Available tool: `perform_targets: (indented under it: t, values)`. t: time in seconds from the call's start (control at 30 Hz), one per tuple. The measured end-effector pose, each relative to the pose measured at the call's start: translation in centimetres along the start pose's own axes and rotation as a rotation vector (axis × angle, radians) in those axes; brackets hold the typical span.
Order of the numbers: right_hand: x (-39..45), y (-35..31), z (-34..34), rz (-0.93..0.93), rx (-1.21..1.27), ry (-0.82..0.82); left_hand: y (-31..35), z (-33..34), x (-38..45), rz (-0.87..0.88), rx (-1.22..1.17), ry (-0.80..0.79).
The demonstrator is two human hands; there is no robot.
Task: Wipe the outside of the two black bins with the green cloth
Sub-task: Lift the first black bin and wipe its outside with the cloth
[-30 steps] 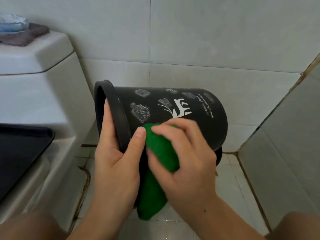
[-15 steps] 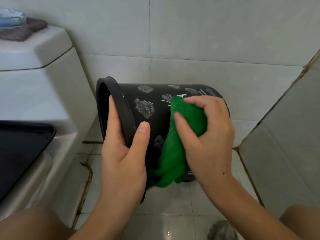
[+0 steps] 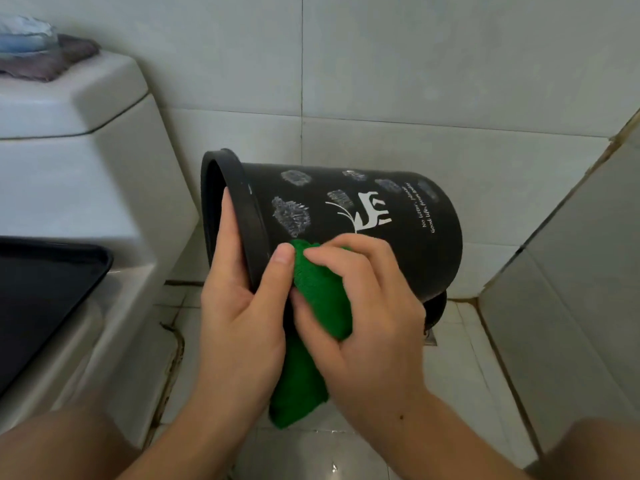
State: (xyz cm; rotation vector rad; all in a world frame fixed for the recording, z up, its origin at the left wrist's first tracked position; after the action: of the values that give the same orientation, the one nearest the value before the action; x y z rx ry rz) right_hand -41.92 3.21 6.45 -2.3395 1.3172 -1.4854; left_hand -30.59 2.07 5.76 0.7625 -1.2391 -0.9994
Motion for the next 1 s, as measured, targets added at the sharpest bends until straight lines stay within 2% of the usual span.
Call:
perform_targets:
  t: [0.07,0.17,0.23,0.3,0.4,0.5,0.6,0.73,0.9,1.0]
  values:
    - [1.3,1.6,-0.3,0.027,0.020,-0.038,-0.3,-0.1,0.2,-0.011,-0.006,0.003]
    - [3.0,3.6,-1.7,0.170,0.002,0.053,-0.2,0.3,0.2,-0.013,0.015,-0.010]
    - [1.8,2.3,-0.9,0.155,0.024,0.067,-0.2,0.3,0.1,-0.014,0.035,-0.008]
    - [-0.1,0.8,0.2,0.079,0.077,0.012,-0.3,0.0,-0.1,-0.022,0.041,-0.001]
    - [0.0,1.8,-0.2,0.059,0.136,-0.037,-0.5,-0.3,0.0,-0.047,-0.015,0.008]
    - [1.2,4.0,-2.2,0.211,0.189,0.061,-0.4,-0.6,0.0,-0.055,-0.086,0.018]
    - [1.5,4.8,-3.4,0.269,0.223,0.123,-0.1,-0.9,-0.2,-0.045,-0.112,0.031]
    - [2.0,5.3,-3.6,0.238,0.158,0.167,0.2,-0.5,0.0,-0.035,-0.105,0.016]
    - [1.6,5.2,-3.1,0.109,-0.064,0.288,0.5,-0.2,0.1,-0.018,-0.105,0.022]
    - [1.5,5.0,-2.2,0.067,-0.073,0.209,0.5,-0.2,0.1,-0.031,-0.112,0.032]
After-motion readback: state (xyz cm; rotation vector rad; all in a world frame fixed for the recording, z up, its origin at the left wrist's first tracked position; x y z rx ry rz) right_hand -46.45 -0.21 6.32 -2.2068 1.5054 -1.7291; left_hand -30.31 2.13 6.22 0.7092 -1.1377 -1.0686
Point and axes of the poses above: each hand's wrist, its own x-axis towards the middle knuckle, its own z-axis out of the palm, y = z × x, the point moved 4 cm from there along x, towards the middle knuckle, and after that the axes turned 9 degrees about -y, right-handed, at the moved point
